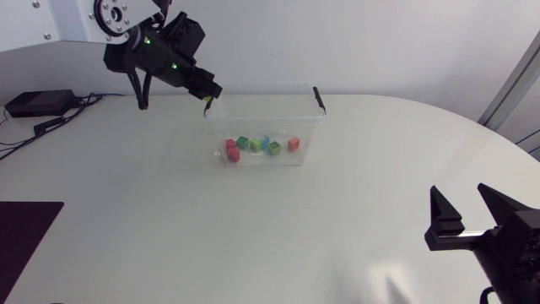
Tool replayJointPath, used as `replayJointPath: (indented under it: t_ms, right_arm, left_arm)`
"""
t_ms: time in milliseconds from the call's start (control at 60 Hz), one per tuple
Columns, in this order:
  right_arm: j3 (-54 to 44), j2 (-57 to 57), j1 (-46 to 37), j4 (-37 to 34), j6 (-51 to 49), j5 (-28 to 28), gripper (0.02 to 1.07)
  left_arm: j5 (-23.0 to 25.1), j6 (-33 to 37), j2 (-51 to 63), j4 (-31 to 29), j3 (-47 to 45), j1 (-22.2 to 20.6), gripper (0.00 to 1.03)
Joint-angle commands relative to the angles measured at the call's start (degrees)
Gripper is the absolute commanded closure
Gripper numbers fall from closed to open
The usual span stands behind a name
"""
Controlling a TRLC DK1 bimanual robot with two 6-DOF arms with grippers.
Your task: Place the duplo bricks in the container
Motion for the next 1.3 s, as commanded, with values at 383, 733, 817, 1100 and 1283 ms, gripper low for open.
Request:
replayJointPath:
  t_ms: [383,733,817,1100,1283]
  right_arm:
    - [-1.3,-0.5,-0.3,0.9,-0.6,0.0,0.07]
    - [-1.3,-0.5,-0.3,0.9,-0.6,0.0,0.07]
    - [-1.3,-0.5,-0.3,0.9,-0.6,0.0,0.07]
    - [-1.3,-0.5,-0.3,0.9,-0.6,0.0,0.07]
    - [-1.3,-0.5,-0.3,0.9,-0.6,0.0,0.07]
  left_arm:
    - [0.5,-9.0,7.0,20.5,-4.0,-2.5,0.84]
    - [0.9,-9.9,10.0,20.9,-4.0,-4.0,0.78]
    - [0.7,-9.7,10.1,20.2,-3.7,-4.0,0.29]
    - [0.6,-8.5,10.2,14.1,0.0,-3.7,0.04]
    - [-3.0,-7.9,6.2,11.7,1.0,-3.3,0.05]
